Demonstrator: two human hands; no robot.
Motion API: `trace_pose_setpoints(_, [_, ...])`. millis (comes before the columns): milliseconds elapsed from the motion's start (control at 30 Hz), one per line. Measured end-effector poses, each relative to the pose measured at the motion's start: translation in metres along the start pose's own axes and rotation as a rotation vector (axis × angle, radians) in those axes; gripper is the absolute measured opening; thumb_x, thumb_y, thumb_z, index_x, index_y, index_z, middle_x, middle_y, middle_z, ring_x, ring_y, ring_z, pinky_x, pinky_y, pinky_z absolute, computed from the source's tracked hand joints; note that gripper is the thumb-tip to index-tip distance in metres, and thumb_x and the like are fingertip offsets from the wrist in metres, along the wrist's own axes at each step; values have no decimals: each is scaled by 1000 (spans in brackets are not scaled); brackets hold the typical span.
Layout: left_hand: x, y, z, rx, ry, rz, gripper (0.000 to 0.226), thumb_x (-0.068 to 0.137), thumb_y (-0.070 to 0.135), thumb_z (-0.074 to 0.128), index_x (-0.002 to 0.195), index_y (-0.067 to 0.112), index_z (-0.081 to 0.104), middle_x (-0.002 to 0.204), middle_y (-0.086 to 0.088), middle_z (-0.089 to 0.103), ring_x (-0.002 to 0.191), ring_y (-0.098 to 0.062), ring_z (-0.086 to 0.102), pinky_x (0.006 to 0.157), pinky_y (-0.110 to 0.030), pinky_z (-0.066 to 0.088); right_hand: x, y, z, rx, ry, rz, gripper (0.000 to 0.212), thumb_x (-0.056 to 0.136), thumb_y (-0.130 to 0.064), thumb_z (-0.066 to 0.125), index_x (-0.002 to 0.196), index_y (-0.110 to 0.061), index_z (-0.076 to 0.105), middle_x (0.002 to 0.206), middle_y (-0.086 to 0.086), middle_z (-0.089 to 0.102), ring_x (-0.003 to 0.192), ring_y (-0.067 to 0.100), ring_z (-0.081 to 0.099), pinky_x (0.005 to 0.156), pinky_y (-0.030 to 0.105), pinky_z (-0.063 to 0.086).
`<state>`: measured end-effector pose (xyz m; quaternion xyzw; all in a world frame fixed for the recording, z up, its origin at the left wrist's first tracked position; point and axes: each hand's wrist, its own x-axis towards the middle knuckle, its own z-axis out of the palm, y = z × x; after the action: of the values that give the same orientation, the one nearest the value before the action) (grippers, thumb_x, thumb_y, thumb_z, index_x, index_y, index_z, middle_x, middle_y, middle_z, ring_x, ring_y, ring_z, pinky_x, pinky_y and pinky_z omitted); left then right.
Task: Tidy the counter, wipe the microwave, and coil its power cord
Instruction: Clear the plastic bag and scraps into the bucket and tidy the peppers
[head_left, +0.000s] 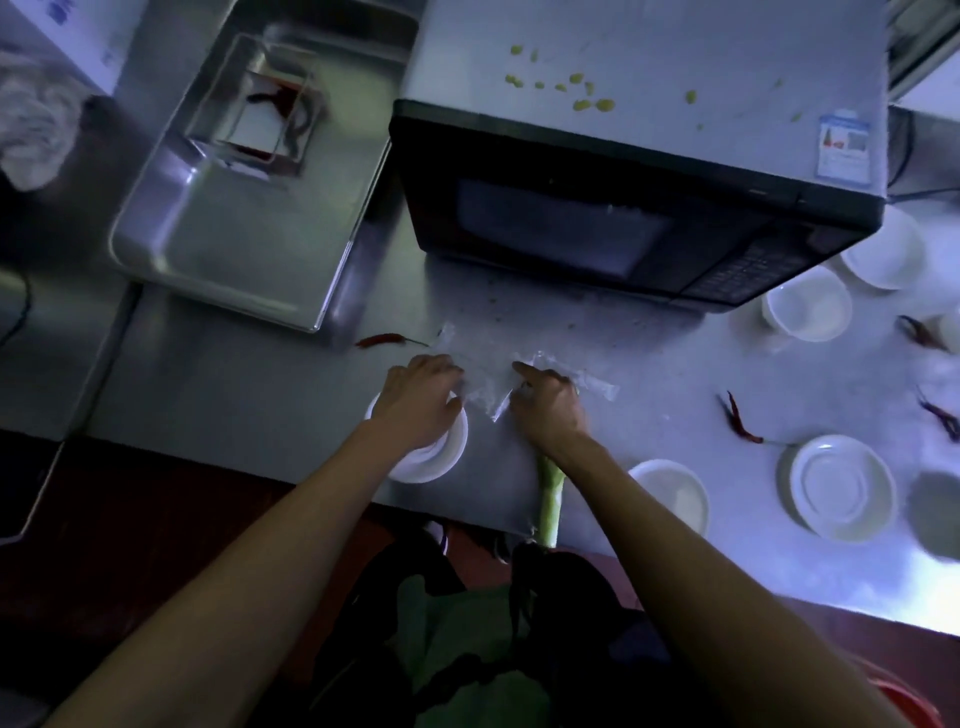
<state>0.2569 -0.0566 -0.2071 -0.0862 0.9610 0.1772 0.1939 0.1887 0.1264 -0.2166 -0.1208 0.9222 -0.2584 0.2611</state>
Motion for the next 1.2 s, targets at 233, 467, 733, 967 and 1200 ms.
trace_pose_setpoints(233, [12,-24,-9,14,-63,134,26,95,29,52,119,22,61,135,5,54,127,-25,48,97,-48,43,8,-18,12,84,86,159,51,86,-19,59,136,-31,59,119,15,66,109,34,62,89,37,49])
trace_pose_setpoints(467, [19,-43,-17,-13,-57,250,25,94,27,53,117,23,63,125,8,60,121,-23,52,94,-46,46,2,-34,23,301,278,221,46,82,-11,66,125,-26,68,91,2,73,79,13,65,64,-3,35])
trace_pose_setpoints(733, [32,-40,-24,-54,9,372,27,91,22,55,115,19,68,123,4,66,115,-24,57,91,-40,48,-11,-33,21,401,456,253,46,80,-3,59,118,-27,71,99,-1,67,74,1,64,75,23,56])
trace_pose_setpoints(967, [43,13,-31,-13,-16,510,33,92,23,58,124,19,66,131,3,63,122,-24,52,98,-43,44,-54,4,-9,368,679,267,42,85,-2,63,122,-22,69,108,-1,65,79,10,62,74,24,52])
trace_pose_setpoints(1200, [39,107,-21,33,-13,688,29,91,25,62,119,17,67,123,-1,65,115,-28,56,95,-42,46,-120,70,-47,470,936,336,40,87,-5,64,121,-26,69,108,-9,62,84,6,63,74,15,48])
